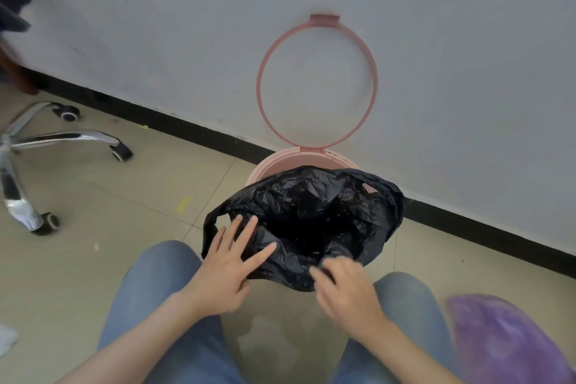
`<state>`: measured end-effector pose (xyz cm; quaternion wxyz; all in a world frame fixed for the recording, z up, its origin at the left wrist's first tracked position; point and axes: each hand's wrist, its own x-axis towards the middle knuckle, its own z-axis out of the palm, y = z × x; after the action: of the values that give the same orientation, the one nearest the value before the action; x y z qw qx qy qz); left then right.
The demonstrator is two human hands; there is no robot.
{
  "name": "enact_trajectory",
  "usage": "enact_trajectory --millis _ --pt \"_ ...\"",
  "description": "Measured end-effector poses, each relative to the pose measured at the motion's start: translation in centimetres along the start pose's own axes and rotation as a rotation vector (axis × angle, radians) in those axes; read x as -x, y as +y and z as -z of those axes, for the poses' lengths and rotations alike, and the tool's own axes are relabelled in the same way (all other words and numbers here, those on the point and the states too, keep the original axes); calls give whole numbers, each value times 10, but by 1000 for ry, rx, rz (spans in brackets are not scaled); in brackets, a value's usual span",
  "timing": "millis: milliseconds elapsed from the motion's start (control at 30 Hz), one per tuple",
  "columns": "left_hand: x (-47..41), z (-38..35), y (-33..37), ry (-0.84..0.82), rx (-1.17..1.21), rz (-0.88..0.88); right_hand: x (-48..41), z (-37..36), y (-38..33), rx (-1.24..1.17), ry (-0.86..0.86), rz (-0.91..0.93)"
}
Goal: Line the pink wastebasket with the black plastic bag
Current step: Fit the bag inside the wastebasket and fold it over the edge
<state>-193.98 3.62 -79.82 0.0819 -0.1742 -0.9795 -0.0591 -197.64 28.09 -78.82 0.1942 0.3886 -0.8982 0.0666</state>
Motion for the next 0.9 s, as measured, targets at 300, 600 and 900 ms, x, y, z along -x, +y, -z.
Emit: enact_trajectory --millis 300,600,900 --pt "-58 8 5 -177 510 786 -22 9 24 -528 -274 -934" --pt "-89 29 0 -116 262 735 -68 21 83 -192 -327 -833" --pt "-83 22 0 -234 576 733 -56 10 85 -683 -386 -989"
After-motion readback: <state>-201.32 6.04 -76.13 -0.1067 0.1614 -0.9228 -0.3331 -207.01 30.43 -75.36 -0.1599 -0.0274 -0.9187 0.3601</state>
